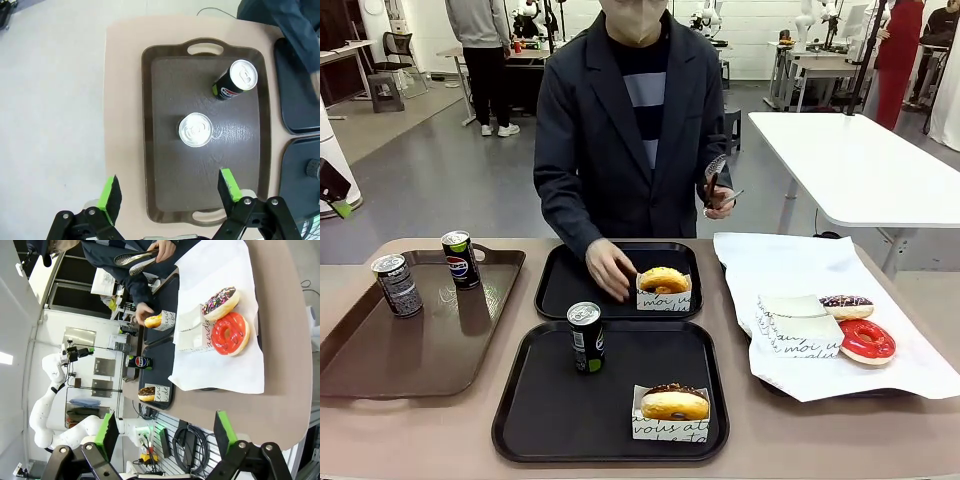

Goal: Set up donuts and drinks on trays.
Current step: Pick up one Pepsi coke from the Handle tray and place it on the Flat Tray without a Pepsi coke.

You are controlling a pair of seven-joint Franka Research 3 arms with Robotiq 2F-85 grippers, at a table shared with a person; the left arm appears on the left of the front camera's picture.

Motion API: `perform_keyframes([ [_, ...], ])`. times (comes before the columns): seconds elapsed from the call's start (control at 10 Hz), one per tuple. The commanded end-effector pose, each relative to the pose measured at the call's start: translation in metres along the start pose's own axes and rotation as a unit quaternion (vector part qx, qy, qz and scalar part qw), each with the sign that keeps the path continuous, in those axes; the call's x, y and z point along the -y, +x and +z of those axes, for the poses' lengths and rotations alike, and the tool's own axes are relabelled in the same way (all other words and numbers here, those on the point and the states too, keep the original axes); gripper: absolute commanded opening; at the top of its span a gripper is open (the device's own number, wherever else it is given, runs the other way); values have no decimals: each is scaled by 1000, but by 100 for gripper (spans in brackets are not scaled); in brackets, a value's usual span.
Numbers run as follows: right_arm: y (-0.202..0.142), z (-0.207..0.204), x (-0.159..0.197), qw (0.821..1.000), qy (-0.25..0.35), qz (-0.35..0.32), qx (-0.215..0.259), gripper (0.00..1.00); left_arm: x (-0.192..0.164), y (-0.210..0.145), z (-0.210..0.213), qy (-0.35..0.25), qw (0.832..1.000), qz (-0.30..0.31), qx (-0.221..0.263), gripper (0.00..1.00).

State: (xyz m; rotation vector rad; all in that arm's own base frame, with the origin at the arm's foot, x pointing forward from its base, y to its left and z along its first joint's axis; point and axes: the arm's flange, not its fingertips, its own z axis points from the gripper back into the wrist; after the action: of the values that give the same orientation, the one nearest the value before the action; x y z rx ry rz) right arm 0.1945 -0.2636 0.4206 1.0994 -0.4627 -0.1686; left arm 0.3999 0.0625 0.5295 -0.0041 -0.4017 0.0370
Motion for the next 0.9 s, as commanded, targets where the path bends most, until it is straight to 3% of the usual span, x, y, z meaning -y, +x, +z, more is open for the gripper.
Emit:
perform_keyframes([
  [0.0,3,0,1,1000,13,10,9,100,3,19,-23,11,999,24,-36,100],
  [0.1,3,0,1,1000,13,10,9,100,6,28,-41,-5,997,45,-64,100],
  [0.4,3,0,1,1000,13,10,9,100,19,43,-83,12,994,56,-90,100],
  [0.8,3,0,1,1000,13,10,9,100,42,40,-123,31,994,40,-101,100],
])
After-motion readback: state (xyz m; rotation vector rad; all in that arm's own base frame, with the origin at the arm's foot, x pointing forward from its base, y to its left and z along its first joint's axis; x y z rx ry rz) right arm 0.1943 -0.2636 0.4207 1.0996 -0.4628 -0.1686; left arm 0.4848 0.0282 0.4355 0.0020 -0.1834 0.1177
